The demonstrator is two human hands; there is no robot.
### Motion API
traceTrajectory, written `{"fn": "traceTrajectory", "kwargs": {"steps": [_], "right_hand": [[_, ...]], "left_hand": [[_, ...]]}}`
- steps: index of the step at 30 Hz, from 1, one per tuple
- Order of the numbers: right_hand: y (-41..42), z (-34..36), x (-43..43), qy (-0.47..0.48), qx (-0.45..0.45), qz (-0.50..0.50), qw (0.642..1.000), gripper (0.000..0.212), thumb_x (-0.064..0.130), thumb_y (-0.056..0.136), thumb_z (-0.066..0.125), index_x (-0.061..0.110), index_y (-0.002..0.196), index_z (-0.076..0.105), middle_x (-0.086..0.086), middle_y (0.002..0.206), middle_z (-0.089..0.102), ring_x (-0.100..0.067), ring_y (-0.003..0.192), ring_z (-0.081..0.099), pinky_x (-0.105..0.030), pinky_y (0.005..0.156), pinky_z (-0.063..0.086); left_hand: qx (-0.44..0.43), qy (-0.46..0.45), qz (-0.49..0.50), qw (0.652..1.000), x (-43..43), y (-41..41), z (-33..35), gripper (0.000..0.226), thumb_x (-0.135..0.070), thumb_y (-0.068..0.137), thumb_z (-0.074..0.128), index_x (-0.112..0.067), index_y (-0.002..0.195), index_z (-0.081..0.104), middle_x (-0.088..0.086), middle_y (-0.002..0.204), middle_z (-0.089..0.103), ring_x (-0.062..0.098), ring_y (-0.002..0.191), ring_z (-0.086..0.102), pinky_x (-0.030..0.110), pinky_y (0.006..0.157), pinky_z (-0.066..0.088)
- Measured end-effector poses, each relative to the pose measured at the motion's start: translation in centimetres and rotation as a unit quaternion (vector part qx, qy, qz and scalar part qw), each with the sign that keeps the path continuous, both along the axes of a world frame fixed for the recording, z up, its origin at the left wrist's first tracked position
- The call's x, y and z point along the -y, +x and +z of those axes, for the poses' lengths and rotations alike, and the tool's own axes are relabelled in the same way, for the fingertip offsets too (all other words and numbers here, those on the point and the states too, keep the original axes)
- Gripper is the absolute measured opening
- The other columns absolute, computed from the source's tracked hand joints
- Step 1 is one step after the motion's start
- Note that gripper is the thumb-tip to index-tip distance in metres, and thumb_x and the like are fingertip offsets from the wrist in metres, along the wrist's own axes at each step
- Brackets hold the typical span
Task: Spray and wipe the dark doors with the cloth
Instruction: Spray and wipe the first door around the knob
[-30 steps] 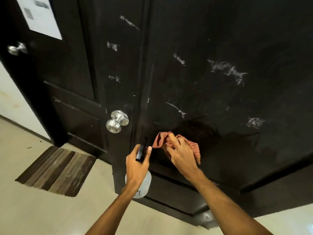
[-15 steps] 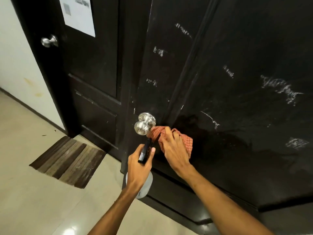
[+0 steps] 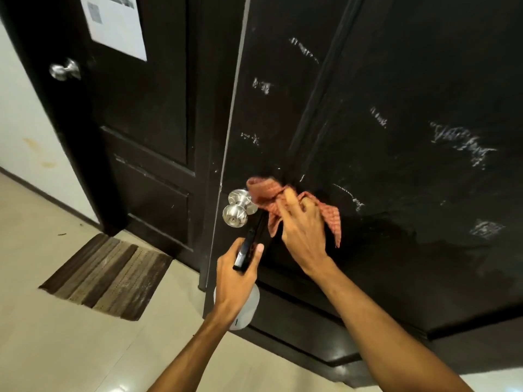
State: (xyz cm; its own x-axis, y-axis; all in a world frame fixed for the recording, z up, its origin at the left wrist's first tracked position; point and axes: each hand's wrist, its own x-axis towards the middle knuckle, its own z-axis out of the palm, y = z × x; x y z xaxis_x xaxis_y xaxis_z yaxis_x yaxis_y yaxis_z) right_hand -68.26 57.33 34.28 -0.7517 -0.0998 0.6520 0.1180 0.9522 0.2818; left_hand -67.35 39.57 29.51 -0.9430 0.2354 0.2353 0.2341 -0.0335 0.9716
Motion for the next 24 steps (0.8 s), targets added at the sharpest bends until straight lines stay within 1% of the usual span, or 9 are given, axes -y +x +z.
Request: {"fn": "traceTrajectory", "kwargs": {"steps": [4,7,10,13,15,17,20,22,24], "right_hand": [[2.5,-3.5,-0.2,0.012,0.156,0.022,0.987,0.049,0.011,0.079,0.081,0.011,0.126,0.067,-0.012,0.139,0.054,-0.03,0.106,0.054,-0.041,0.093,0.053],[1.3,2.0,-0.4,-0.022,0.054,0.015,0.998,0.036,0.007,0.089,0.063,0.006,0.125,0.065,-0.016,0.14,0.051,-0.036,0.105,0.05,-0.045,0.096,0.047],[0.8,4.6,-0.9,-0.035,-0.057,-0.013,0.998,0.05,0.0,0.085,0.046,0.006,0.131,0.063,-0.014,0.144,0.044,-0.037,0.103,0.043,-0.044,0.091,0.04],[2.8,0.0,-1.0,0.028,0.052,0.004,0.998,0.044,0.005,0.086,0.06,0.009,0.129,0.066,-0.01,0.146,0.038,-0.034,0.11,0.046,-0.044,0.092,0.049],[3.0,0.2,-1.6,0.047,0.093,0.027,0.994,0.047,0.008,0.077,0.082,0.008,0.122,0.07,-0.012,0.145,0.038,-0.034,0.112,0.045,-0.043,0.106,0.038],[1.2,4.4,-1.7,0.022,0.028,0.041,0.999,0.041,0.0,0.081,0.071,0.003,0.122,0.069,-0.015,0.146,0.039,-0.036,0.107,0.042,-0.044,0.108,0.032],[-0.9,10.1,-0.8,-0.03,-0.104,0.035,0.994,0.049,-0.004,0.086,0.047,0.001,0.133,0.061,-0.014,0.151,0.04,-0.033,0.099,0.039,-0.043,0.094,0.036],[-1.2,9.0,-0.8,0.0,-0.088,0.047,0.995,0.054,-0.004,0.086,0.052,0.005,0.14,0.053,-0.006,0.157,0.034,-0.032,0.096,0.041,-0.04,0.089,0.038],[-0.8,6.3,-1.3,0.066,0.03,0.082,0.994,0.056,0.001,0.088,0.059,0.008,0.142,0.048,-0.003,0.167,0.021,-0.034,0.106,0.05,-0.041,0.102,0.04]], "left_hand": [[-0.01,0.018,-0.02,1.0,-0.8,0.0,1.3,0.01,-0.036,0.096,0.069,-0.028,0.103,0.069,-0.001,0.072,0.064,0.018,0.062,0.065,0.043,0.056,0.053],[-0.031,0.026,-0.024,0.999,-1.2,-0.9,2.8,0.005,-0.034,0.097,0.069,-0.037,0.101,0.067,-0.005,0.062,0.059,0.012,0.052,0.056,0.039,0.053,0.052],[-0.029,0.026,-0.005,0.999,-1.1,-1.2,2.9,0.016,-0.032,0.098,0.069,-0.046,0.103,0.064,-0.01,0.06,0.057,0.007,0.053,0.054,0.035,0.055,0.052],[-0.012,0.041,-0.016,0.999,-1.3,-0.3,2.8,0.009,-0.036,0.097,0.069,-0.038,0.105,0.067,-0.011,0.06,0.059,0.007,0.053,0.056,0.033,0.055,0.05],[-0.008,0.05,-0.014,0.999,-1.7,-0.6,3.6,0.014,-0.037,0.096,0.069,-0.032,0.109,0.07,-0.015,0.063,0.062,0.005,0.055,0.059,0.03,0.058,0.05],[0.0,0.058,-0.004,0.998,-1.9,-1.2,4.4,0.014,-0.039,0.096,0.068,-0.033,0.108,0.069,-0.015,0.061,0.061,0.005,0.056,0.059,0.032,0.059,0.05],[0.001,0.06,0.008,0.998,-1.3,-1.0,4.8,0.01,-0.04,0.095,0.067,-0.039,0.105,0.067,-0.011,0.056,0.057,0.007,0.052,0.056,0.032,0.055,0.05],[0.009,0.062,0.015,0.998,-0.9,-0.8,4.9,0.012,-0.04,0.094,0.067,-0.033,0.104,0.068,-0.011,0.056,0.057,0.006,0.051,0.056,0.033,0.056,0.05],[0.01,0.067,0.015,0.998,-0.9,-1.2,5.9,0.018,-0.04,0.095,0.068,-0.028,0.108,0.07,-0.014,0.06,0.061,0.006,0.055,0.059,0.031,0.059,0.051]]}}
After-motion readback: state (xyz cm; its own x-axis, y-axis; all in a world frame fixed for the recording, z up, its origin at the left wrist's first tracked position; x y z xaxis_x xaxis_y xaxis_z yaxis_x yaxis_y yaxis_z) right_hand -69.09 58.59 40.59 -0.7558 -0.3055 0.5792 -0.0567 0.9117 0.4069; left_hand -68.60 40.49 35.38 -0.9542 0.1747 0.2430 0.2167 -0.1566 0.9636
